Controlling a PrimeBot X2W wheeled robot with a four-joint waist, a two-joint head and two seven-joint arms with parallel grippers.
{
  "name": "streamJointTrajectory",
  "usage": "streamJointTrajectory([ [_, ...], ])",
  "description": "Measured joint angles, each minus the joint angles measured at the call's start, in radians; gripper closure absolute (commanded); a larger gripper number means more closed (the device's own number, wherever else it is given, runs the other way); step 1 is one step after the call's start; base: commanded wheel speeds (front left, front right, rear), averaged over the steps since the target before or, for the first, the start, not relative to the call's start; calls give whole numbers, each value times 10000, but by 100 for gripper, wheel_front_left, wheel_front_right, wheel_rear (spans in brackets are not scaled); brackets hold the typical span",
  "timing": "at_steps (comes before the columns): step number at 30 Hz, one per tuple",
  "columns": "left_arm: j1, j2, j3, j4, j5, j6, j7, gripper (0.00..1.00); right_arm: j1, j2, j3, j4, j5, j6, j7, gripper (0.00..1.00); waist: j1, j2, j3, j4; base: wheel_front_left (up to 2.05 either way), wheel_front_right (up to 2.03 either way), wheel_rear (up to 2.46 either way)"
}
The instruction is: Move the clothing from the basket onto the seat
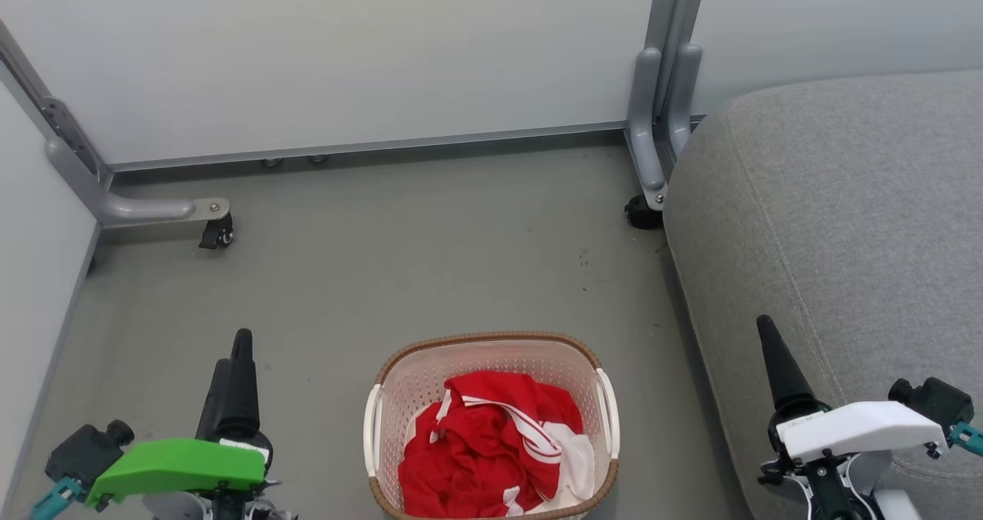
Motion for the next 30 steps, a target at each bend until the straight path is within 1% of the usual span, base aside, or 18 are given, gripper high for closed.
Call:
streamJointTrajectory([
  [11, 178, 8, -548, -297, 1969, 366, -420, 0, 161, -31, 575, -314, -2161, 2, -418, 0, 0, 0, -48, -26, 0, 0, 0],
  [17, 224, 19, -777, -431, 2941, 558, -606, 0, 188, -36, 756, -456, -3045, 2, -608, 0, 0, 0, -62, -41, 0, 0, 0],
  [24, 331, 59, -976, -602, 3739, 665, -813, 0, 247, -44, 932, -612, -3931, 2, -788, 0, 0, 0, -83, -54, 0, 0, 0],
  [25, 344, 73, -1064, -627, 4046, 708, -876, 0, 310, -44, 980, -667, -4215, 2, -865, 0, 0, 0, -90, -57, 0, 0, 0],
  [28, 351, 88, -1158, -667, 4301, 746, -945, 0, 373, -48, 1034, -711, -4487, 2, -934, 0, 0, 0, -98, -61, 0, 0, 0],
  [29, 377, 125, -1258, -746, 4830, 832, -1051, 0, 378, -48, 1129, -792, -4986, 2, -1062, 0, 0, -1, -106, -64, 0, 0, 0],
  [30, 377, 125, -1258, -746, 4830, 832, -1051, 0, 378, -48, 1129, -792, -4986, 2, -1062, 0, 0, -1, -106, -64, 0, 0, 0],
])
